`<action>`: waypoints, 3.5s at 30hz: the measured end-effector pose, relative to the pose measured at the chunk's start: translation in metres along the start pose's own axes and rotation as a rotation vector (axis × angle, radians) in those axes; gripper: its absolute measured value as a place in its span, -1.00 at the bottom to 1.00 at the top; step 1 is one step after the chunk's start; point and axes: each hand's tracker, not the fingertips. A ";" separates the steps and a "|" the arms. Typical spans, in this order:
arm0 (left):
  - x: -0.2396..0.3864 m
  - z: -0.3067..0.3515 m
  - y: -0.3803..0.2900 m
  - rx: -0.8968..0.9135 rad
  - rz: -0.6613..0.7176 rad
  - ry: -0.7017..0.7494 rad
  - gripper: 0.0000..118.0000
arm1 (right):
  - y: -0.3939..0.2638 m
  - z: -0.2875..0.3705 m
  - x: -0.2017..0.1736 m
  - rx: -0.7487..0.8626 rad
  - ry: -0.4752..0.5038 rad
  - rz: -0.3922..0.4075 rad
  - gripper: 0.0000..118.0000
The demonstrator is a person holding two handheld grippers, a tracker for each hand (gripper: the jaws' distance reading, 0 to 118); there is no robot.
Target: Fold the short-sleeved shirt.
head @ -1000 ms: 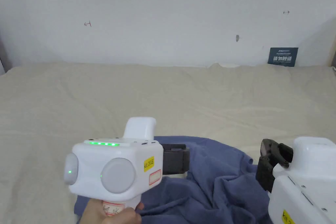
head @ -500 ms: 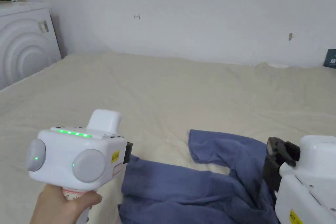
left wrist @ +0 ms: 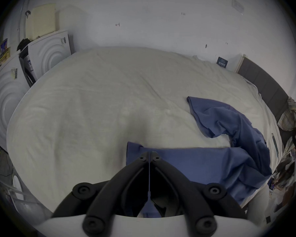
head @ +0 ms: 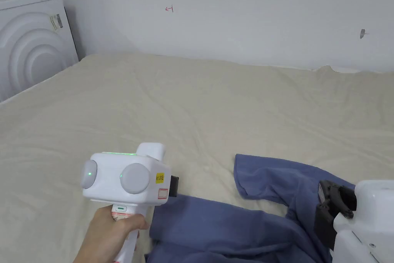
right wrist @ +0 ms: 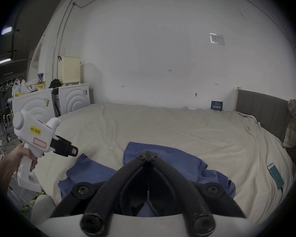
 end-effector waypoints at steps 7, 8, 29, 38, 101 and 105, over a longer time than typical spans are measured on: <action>-0.007 -0.042 0.007 -0.070 0.098 -0.049 -0.45 | -0.006 -0.019 0.009 -0.045 -0.006 -0.009 -1.00; -0.006 -0.048 0.007 -0.133 0.069 -0.049 0.20 | -0.007 -0.020 0.011 -0.050 -0.006 -0.012 -1.00; 0.004 -0.070 -0.012 -0.186 -0.048 0.027 1.00 | -0.014 -0.020 0.024 -0.075 -0.002 -0.051 -1.00; 0.026 -0.036 -0.005 -0.150 -0.112 0.123 -0.41 | -0.016 -0.022 0.031 -0.102 -0.018 -0.067 -1.00; 0.020 0.052 0.027 0.080 -0.040 0.090 -0.89 | 0.155 -0.217 0.165 -0.655 0.081 0.065 -0.96; 0.016 0.072 0.055 0.153 -0.031 0.111 -0.89 | 0.201 -0.177 0.202 -0.560 0.025 -0.021 -0.96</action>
